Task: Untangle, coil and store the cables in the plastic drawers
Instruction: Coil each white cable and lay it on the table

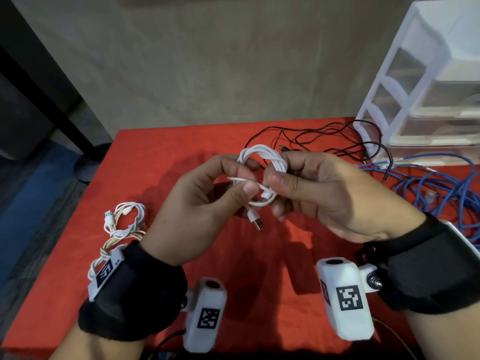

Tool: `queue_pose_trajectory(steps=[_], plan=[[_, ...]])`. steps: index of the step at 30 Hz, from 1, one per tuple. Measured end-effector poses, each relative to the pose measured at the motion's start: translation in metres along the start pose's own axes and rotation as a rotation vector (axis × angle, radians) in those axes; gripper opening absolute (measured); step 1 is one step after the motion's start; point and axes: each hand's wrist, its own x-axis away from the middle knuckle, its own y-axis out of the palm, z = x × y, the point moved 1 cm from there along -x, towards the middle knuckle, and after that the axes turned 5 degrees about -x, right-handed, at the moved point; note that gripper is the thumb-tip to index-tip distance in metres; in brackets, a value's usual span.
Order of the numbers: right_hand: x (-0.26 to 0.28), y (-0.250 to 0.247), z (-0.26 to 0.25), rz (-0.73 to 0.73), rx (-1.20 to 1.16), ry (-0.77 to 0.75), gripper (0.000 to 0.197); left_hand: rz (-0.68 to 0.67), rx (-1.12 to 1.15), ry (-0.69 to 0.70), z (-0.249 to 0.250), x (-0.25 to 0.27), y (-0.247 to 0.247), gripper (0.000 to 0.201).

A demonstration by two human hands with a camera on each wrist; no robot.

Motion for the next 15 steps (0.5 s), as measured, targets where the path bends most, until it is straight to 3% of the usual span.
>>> queue_pose_trajectory(steps=[7,15], plan=[[-0.002,-0.005,0.009,0.026,-0.117,0.063,0.012,-0.019,0.029,-0.058,-0.004,-0.001,0.000,0.012],[-0.007,0.004,0.012,0.118,0.008,-0.036,0.018,-0.010,0.207,-0.098,-0.006,-0.001,0.000,0.021]])
